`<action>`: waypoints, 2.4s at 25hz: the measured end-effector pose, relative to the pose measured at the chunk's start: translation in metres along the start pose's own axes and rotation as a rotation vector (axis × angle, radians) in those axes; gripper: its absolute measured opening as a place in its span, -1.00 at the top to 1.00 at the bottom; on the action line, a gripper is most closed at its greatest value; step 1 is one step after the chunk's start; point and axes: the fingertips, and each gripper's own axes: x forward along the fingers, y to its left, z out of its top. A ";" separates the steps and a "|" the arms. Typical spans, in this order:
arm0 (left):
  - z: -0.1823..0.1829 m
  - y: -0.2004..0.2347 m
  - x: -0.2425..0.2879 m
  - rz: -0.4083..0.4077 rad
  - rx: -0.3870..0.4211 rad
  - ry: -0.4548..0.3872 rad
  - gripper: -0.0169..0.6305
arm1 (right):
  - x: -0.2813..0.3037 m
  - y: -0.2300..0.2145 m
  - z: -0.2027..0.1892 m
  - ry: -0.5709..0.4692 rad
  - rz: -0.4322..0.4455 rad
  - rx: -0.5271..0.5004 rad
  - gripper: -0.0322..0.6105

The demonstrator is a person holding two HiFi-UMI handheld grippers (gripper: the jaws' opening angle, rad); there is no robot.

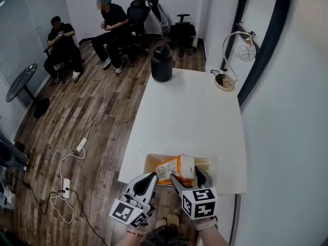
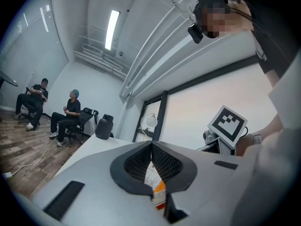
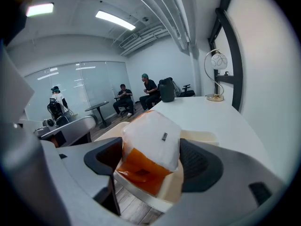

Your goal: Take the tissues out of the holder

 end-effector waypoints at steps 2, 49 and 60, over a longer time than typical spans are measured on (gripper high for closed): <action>0.000 0.000 -0.001 0.001 0.003 0.001 0.93 | 0.001 -0.001 -0.001 0.011 -0.009 0.001 -0.23; -0.001 -0.002 0.001 0.006 -0.054 0.001 0.93 | -0.021 -0.008 0.027 -0.111 0.005 -0.038 -0.03; 0.012 -0.012 0.004 -0.036 -0.044 -0.009 0.93 | -0.048 -0.003 0.048 -0.176 0.028 -0.012 -0.03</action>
